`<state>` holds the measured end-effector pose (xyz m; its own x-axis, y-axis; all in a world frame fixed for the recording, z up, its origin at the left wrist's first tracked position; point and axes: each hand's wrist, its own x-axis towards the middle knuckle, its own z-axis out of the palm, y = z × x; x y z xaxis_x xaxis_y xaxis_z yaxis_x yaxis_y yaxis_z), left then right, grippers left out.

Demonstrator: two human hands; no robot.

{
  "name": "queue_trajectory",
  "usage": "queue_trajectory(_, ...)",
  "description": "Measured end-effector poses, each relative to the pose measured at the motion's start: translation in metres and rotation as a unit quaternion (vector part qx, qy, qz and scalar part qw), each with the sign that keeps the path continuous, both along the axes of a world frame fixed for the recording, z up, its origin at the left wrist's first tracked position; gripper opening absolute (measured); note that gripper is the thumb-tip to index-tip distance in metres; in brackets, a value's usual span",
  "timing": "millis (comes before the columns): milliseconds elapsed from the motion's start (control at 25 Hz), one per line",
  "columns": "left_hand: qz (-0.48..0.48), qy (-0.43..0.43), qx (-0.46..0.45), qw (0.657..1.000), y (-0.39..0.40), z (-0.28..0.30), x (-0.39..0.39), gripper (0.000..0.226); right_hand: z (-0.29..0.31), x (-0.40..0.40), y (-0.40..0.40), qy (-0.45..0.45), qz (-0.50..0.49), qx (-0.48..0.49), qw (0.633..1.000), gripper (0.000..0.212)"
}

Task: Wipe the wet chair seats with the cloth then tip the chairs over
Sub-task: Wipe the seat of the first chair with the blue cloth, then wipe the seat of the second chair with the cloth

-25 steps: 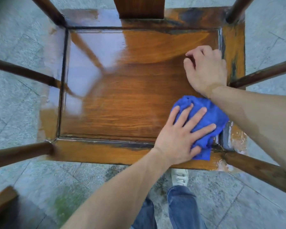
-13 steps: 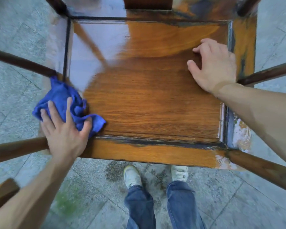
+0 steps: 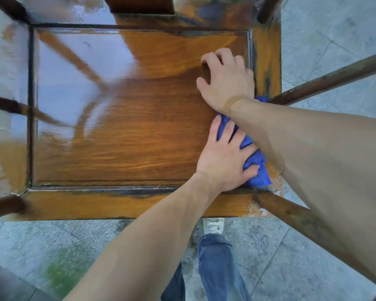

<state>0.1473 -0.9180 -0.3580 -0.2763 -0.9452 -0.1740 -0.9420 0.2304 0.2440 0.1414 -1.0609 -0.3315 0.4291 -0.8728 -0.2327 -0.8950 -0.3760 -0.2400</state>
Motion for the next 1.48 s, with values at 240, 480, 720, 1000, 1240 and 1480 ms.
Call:
queue_trajectory(240, -0.189, 0.041, 0.001, 0.981, 0.098, -0.003, 0.050, 0.063, 0.007, -0.011, 0.044, 0.008, -0.006, 0.043, 0.999, 0.056)
queue_trajectory(480, -0.130, 0.018, 0.076, 0.988, 0.160, 0.016, 0.116, 0.064, 0.009, -0.035, 0.199, -0.015, 0.160, 0.065, 0.985, 0.052)
queue_trajectory(720, 0.069, 0.131, 0.015, 0.989, 0.217, 0.040, 0.151, 0.036, 0.025, -0.043, 0.228, 0.006, 0.171, 0.104, 0.980, 0.040)
queue_trajectory(1000, 0.609, 0.279, 0.111, 0.734, 0.226, 0.053, 0.100, 0.049, 0.049, -0.010, 0.233, -0.037, 0.040, 0.208, 0.977, 0.016)
queue_trajectory(1240, 0.522, 0.200, 0.170, 0.812, 0.207, 0.063, 0.118, 0.017, 0.094, -0.015, 0.220, -0.158, 0.053, 0.251, 0.954, 0.024)
queue_trajectory(1480, 0.452, 0.363, 0.079, 0.811, 0.204, 0.194, 0.152, 0.015, 0.198, -0.021, 0.198, -0.265, -0.014, 0.218, 0.939, 0.029)
